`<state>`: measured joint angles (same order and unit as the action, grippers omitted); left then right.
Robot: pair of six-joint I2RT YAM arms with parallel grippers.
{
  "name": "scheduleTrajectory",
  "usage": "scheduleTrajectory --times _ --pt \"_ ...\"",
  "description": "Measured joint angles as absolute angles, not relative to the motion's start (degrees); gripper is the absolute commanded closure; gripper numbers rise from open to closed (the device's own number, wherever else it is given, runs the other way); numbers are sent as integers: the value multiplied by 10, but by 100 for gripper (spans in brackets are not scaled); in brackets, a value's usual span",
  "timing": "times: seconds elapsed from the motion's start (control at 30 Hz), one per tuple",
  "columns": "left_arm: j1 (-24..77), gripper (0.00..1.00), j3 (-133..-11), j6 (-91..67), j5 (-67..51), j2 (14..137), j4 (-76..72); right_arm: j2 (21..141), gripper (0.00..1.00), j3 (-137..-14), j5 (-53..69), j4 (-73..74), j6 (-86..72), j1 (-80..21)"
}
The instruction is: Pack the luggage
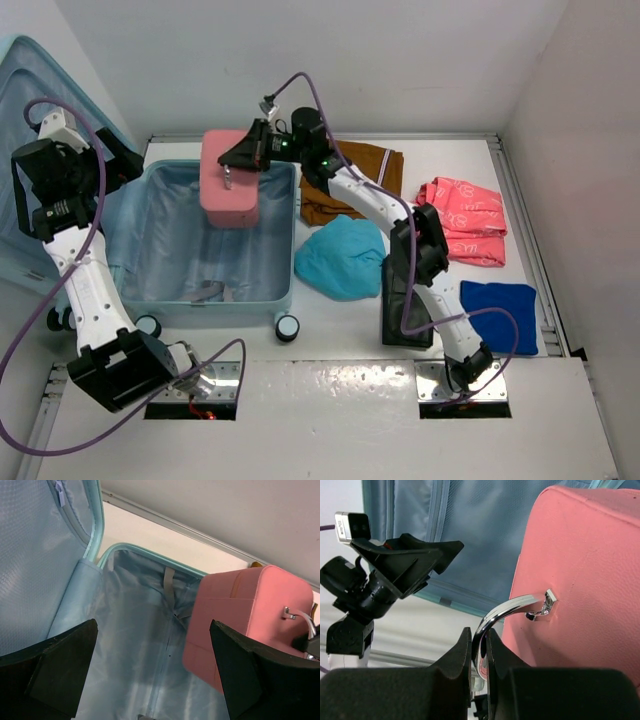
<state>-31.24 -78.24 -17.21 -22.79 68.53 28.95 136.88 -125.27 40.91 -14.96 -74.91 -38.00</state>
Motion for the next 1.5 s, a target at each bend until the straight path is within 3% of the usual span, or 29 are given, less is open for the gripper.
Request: scheduleTrajectory --times 0.43,0.87,0.97,1.07,1.17,1.23,1.27,1.3,1.4,1.5 --pt "-321 0 -753 -173 -270 685 275 1362 100 -1096 387 -188 -795 -352" --pt "-322 0 -727 -170 -298 685 262 1342 100 -1022 426 -239 -815 -308" --pt "-319 0 -719 -168 -302 685 261 1340 81 -1018 435 -232 -812 -297" --pt "-310 0 -715 -166 -302 685 260 1338 81 -1018 438 -218 -796 -289" --pt "-291 0 -714 -159 -297 686 260 1333 95 -1029 437 -180 -767 -288" --pt "-276 0 -714 -150 -290 686 260 1331 93 -1043 427 -136 -740 -292" --pt "-267 0 -714 -145 -284 686 260 1330 75 -1053 420 -106 -724 -295" --pt "-258 0 -712 -140 -279 686 259 1328 62 -1061 414 -86 -712 -298" --pt "-233 0 -703 -124 -269 684 257 1327 30 -1079 382 -33 -668 -309" --pt "-213 0 -697 -110 -264 682 257 1313 19 -1092 373 -7 -639 -314"
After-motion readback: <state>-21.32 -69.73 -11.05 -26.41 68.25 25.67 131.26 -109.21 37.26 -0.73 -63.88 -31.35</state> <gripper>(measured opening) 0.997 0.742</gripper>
